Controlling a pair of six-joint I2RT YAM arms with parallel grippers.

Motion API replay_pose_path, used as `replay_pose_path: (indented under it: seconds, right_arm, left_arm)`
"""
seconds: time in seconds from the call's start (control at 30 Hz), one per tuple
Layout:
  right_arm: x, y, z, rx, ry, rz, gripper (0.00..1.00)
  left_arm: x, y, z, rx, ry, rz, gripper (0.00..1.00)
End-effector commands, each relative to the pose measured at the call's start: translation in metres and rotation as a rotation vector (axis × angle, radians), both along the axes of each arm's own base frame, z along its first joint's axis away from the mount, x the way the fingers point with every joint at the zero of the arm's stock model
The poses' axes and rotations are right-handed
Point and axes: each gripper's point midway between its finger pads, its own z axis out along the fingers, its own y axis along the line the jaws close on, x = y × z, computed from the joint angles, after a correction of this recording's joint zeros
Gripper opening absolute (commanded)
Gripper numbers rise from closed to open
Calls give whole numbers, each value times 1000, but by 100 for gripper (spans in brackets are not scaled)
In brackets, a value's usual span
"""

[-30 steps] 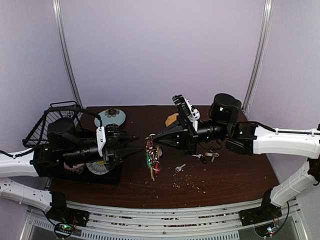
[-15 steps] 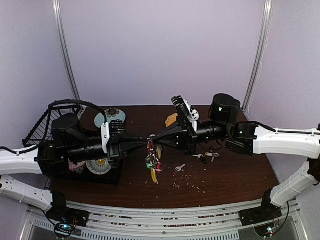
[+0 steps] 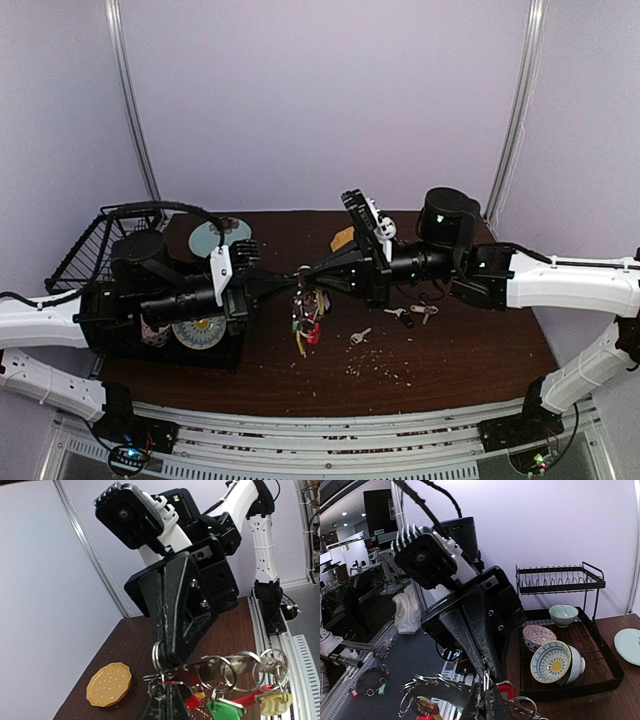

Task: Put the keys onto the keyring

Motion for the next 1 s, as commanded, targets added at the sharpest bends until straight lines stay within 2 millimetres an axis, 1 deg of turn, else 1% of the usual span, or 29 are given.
replay_pose_path:
  seconds: [0.0, 0.07, 0.1, 0.17, 0.27, 0.33, 0.4, 0.47, 0.5, 0.53, 0.57, 0.67, 0.77, 0.83, 0.9, 0.97]
  right_arm:
    - [26, -10, 57, 179, 19, -188, 0]
    - [37, -9, 58, 202, 70, -239, 0]
    - [37, -7, 59, 212, 89, -240, 0]
    - [36, -5, 64, 244, 108, -231, 0]
    - [32, 0, 65, 258, 114, -218, 0]
    - [33, 2, 63, 263, 116, -215, 0]
    - [34, 4, 62, 262, 120, -213, 0]
    - [32, 4, 61, 266, 123, -197, 0]
    - [31, 3, 61, 265, 120, -192, 0]
    - [32, 2, 60, 260, 114, -197, 0]
    - [33, 0, 57, 248, 108, -206, 0]
    - [35, -2, 46, 198, 86, -222, 0]
    - [36, -3, 38, 162, 73, -229, 0]
    - [33, -3, 38, 163, 62, -216, 0]
    - [30, -3, 38, 161, 50, -194, 0]
    - [27, -1, 37, 155, 42, -170, 0]
  left_arm:
    - [11, -1, 4, 9, -60, 93, 0]
    - [9, -6, -1, 28, -76, 87, 0]
    - [8, -8, -5, 37, -77, 83, 0]
    - [9, -9, -10, 42, -78, 85, 0]
    - [3, -10, -4, 7, -94, 54, 0]
    - [-1, -16, -2, -3, -101, 27, 0]
    - [-3, -25, -9, 19, -93, 2, 0]
    - [-7, -31, -10, 26, -82, -29, 0]
    - [-8, -30, -7, 16, -71, -34, 8]
    - [-7, -27, -3, -2, -59, -21, 24]
    - [-5, -21, 2, -27, -50, 5, 30]
    - [0, 4, 19, -103, -70, 79, 37]
    - [1, 25, 28, -146, -80, 124, 45]
    - [0, 32, 29, -139, -68, 114, 49]
    - [-4, 36, 24, -113, -48, 79, 53]
    - [-3, 40, 26, -117, -22, 60, 57]
